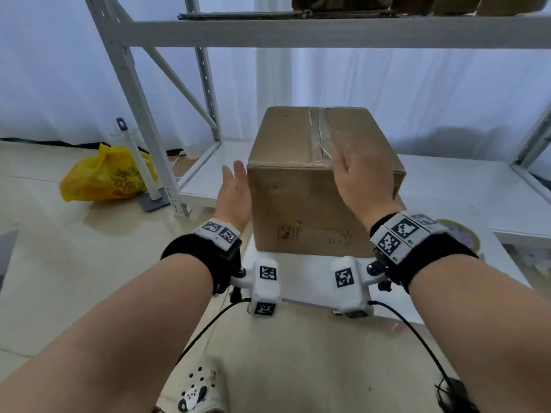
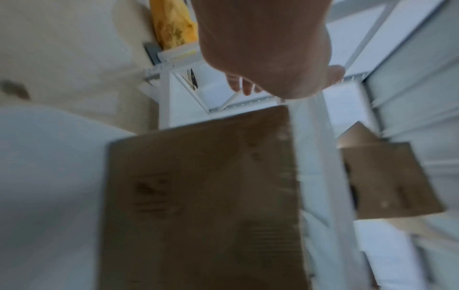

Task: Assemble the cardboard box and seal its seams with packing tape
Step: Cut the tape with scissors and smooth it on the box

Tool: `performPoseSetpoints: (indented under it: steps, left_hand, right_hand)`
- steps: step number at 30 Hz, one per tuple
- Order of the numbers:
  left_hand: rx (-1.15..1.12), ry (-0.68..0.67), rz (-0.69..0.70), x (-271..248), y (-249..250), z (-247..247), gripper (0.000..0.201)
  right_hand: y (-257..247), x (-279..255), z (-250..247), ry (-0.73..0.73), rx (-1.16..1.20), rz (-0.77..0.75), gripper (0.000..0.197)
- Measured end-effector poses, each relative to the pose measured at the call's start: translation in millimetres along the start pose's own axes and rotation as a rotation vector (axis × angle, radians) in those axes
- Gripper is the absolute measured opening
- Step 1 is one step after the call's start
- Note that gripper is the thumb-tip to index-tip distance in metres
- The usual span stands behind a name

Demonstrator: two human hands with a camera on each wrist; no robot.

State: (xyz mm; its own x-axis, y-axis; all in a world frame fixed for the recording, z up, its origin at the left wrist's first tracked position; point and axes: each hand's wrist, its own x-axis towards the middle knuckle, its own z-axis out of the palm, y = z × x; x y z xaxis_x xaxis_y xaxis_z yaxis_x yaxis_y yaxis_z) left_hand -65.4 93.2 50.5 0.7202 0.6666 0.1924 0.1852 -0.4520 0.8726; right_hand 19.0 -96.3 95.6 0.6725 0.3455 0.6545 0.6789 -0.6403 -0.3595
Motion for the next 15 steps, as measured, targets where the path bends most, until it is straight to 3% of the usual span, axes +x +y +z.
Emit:
performPoseSetpoints:
  steps: [1,3,5,6,8,10,15]
  left_hand:
    - [-0.052,0.063,-0.008,12.8,13.5,-4.1,0.074]
    - [-0.091,0.010,-0.079,36.9,36.8,-7.0,0.084]
    - [-0.086,-0.155,-0.202,46.8,47.8,-6.9,0.078]
    - [-0.046,-0.224,-0.238,47.6,47.6,-4.5,0.074]
    - [0.161,-0.238,-0.202,42.1,43.2,-2.1,0.051]
    - [0.222,-0.077,-0.148,33.2,38.4,-5.6,0.035]
    - [0.091,0.080,-0.113,8.9,36.2,-36.9,0.047]
  right_hand:
    - [7.1,6.0,-9.4,0.064,-0.050,0.129,0.050]
    - [33.1,14.8,-17.6,-0.011,-0.024,0.522,0.057]
    - [47.8,13.6,-16.9,-0.177,0.339,0.859,0.080]
    - [52.9,12.3,-15.5,-0.203,0.487,0.903,0.088]
    - [56.7,11.4,-14.0,-0.235,0.530,0.858,0.087]
    - [49.1,11.5,-17.0,-0.249,0.525,0.763,0.070]
    - [19.5,7.9,-32.5,-0.226,0.572,0.559,0.048]
